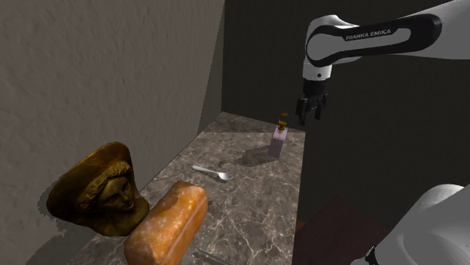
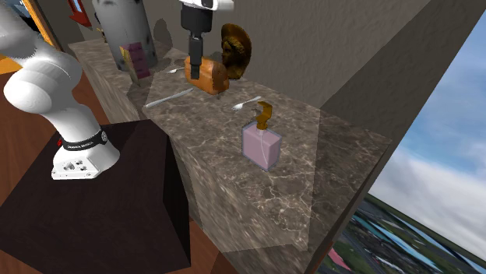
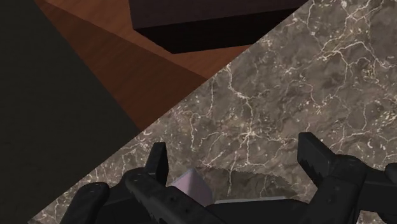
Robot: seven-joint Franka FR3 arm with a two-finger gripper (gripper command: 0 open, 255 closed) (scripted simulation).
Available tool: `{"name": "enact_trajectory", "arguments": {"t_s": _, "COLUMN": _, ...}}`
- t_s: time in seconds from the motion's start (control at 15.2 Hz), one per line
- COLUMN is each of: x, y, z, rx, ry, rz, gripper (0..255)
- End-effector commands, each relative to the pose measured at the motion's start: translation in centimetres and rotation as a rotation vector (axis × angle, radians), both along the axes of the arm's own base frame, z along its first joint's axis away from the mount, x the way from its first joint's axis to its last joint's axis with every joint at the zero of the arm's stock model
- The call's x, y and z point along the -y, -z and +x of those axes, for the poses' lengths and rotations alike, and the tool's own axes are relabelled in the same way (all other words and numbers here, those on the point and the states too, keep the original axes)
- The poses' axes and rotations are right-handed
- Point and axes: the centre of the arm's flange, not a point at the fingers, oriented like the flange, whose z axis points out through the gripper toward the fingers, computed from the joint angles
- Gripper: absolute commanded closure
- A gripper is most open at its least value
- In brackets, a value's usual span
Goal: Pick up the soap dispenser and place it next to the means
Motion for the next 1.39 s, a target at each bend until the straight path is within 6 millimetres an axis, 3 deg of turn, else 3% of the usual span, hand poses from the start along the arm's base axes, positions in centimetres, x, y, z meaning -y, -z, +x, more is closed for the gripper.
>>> {"name": "enact_trajectory", "arguments": {"t_s": 0.0, "x": 1.0, "y": 0.7, "z": 2.2, "rx": -0.009, "ry": 0.007, "rz": 0.003, "gripper": 0}}
{"name": "enact_trajectory", "arguments": {"t_s": 0.99, "x": 9.4, "y": 7.0, "z": 20.2, "rx": -0.072, "ry": 0.062, "rz": 0.032, "gripper": 0}}
{"name": "enact_trajectory", "arguments": {"t_s": 1.06, "x": 9.8, "y": 7.3, "z": 21.0, "rx": -0.074, "ry": 0.065, "rz": 0.033, "gripper": 0}}
{"name": "enact_trajectory", "arguments": {"t_s": 1.32, "x": 9.8, "y": 9.4, "z": 20.4, "rx": -0.074, "ry": 0.065, "rz": 0.033, "gripper": 0}}
